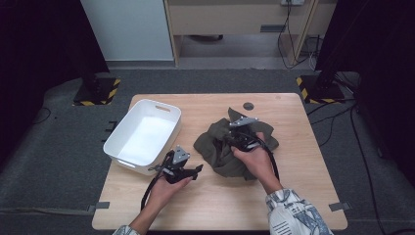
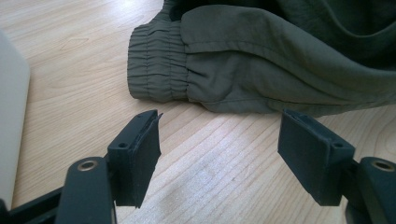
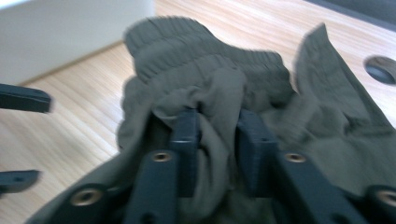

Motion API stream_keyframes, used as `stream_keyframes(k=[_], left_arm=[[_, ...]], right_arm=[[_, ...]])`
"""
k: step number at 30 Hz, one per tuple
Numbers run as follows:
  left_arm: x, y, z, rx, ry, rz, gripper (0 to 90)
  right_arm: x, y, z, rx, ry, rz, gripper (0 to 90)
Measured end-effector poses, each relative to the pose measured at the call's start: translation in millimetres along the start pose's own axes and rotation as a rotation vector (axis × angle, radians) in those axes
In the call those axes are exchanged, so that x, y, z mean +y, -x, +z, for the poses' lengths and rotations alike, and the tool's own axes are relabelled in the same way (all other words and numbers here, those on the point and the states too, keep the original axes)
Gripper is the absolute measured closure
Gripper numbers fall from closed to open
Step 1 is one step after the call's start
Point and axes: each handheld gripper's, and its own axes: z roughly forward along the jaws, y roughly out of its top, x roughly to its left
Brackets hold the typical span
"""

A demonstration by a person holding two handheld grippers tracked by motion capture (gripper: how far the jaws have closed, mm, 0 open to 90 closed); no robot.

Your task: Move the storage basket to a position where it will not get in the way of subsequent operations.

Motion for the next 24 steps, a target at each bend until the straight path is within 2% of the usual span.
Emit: stream_keyframes(k=[2,4,7,8,9,13,19,24], left_arm=[[0.2,0.7,-0.6,-0.002,0.001,0.003,28.7],[0.1,0.5,-1.4,-0.002,0.001,0.006,28.8],[-0.8,0.0,-1.3,-0.001,-0.005,0.007,29.7],[-1.0,0.0,-1.2,-0.001,-0.005,0.008,29.9],[-1.1,0.2,-1.2,-0.001,-0.005,0.009,30.2],[-0.8,0.5,-0.5,-0.001,-0.007,0.010,30.5],[-0.3,0.5,-0.8,0.001,-0.005,0.012,31.7],[-0.2,-0.1,-1.0,0.003,-0.002,0.011,31.9]], right_arm=[[-2.4,4.6,0.7,-0.014,-0.012,-0.003,67.9],[-4.6,8.0,1.2,-0.022,-0.016,-0.003,71.7],[-8.0,14.6,1.8,-0.018,-0.015,0.027,73.6],[-9.2,17.3,1.6,-0.013,-0.006,0.040,79.7],[-9.8,18.3,0.7,-0.008,-0.003,0.044,82.0],[-8.8,22.3,-5.3,0.021,0.018,0.061,86.1],[3.4,18.9,-18.6,0.017,0.050,0.028,87.1],[14.5,20.8,-29.5,0.005,0.074,0.023,88.0]])
